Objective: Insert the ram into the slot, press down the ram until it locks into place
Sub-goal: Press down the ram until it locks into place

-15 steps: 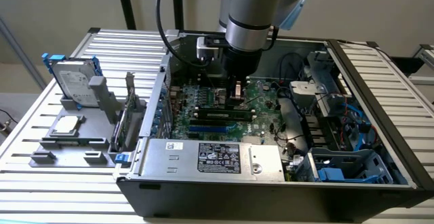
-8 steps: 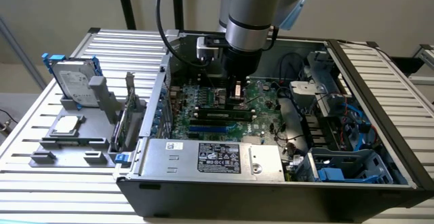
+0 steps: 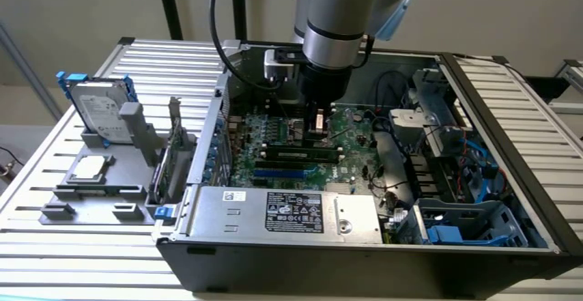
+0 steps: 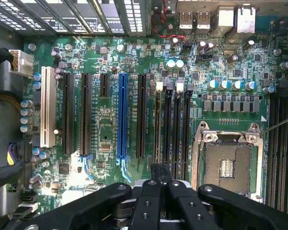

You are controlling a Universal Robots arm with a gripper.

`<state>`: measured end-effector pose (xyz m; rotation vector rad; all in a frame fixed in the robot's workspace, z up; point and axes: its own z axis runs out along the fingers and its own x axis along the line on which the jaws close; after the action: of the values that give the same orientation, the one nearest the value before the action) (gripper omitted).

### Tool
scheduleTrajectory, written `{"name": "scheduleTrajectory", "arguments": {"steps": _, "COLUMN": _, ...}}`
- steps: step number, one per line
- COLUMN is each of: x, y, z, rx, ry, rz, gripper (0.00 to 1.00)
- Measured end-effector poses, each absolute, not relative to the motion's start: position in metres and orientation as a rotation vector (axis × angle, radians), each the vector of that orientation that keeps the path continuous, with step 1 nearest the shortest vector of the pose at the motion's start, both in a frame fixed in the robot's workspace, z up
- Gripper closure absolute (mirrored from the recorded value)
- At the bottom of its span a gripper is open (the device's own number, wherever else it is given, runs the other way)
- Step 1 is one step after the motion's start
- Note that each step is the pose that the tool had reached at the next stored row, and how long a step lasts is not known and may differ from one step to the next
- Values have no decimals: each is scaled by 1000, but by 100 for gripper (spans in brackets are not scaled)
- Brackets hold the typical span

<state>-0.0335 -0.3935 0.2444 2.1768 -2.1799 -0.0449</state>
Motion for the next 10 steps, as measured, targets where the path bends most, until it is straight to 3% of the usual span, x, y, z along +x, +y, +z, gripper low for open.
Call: {"name": "scheduleTrajectory", "arguments": {"steps": 10, "x": -38, "y": -393, "z": 243, "rx": 2186, "ry": -2190, "rz": -24, "gripper": 90}}
